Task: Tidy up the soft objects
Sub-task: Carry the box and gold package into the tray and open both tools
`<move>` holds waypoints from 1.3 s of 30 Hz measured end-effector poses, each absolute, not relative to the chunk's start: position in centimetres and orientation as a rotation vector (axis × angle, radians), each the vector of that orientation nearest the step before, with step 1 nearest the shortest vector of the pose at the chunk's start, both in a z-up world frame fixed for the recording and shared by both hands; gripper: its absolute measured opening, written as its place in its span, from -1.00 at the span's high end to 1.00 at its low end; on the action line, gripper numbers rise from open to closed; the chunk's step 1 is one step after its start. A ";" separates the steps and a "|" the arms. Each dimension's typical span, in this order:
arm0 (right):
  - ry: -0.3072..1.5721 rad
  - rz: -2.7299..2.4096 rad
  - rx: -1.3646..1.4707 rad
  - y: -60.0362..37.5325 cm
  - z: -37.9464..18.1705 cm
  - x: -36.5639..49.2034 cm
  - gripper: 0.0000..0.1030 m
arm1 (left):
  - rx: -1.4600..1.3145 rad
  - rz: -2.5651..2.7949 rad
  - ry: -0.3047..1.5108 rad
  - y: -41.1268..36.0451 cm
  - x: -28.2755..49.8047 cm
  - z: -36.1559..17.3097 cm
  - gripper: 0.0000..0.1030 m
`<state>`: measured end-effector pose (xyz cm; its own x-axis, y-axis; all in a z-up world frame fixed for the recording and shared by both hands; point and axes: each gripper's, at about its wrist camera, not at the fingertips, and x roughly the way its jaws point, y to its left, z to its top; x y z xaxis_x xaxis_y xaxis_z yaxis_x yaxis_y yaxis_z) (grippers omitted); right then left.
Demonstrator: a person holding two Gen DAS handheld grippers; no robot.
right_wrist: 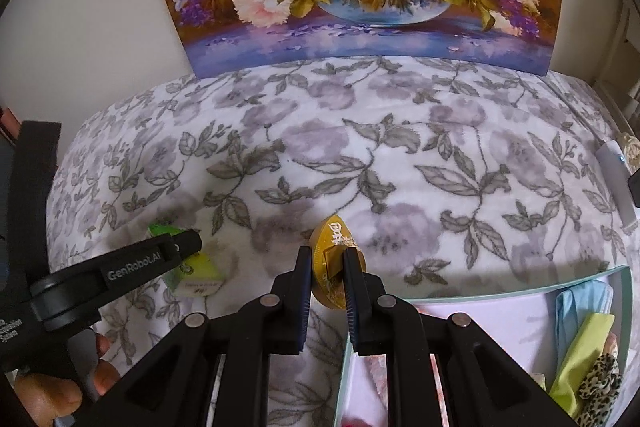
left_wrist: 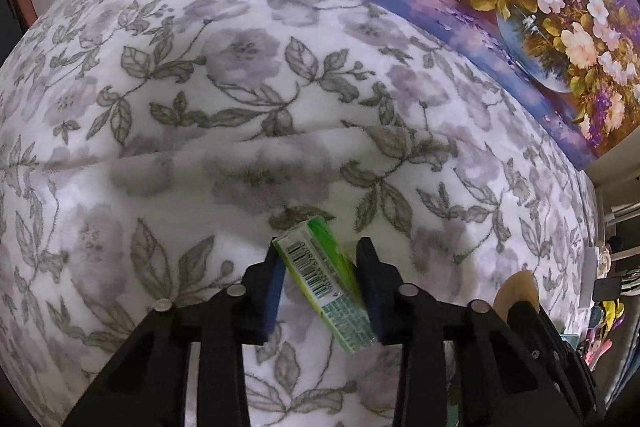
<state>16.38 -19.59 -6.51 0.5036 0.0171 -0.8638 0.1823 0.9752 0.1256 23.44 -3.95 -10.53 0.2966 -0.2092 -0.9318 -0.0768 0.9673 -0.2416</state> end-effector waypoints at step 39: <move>1.034 -0.284 0.333 -26.7 0.0 -1.1 0.69 | -0.155 -0.492 1.179 -11.3 6.8 -2.2 0.44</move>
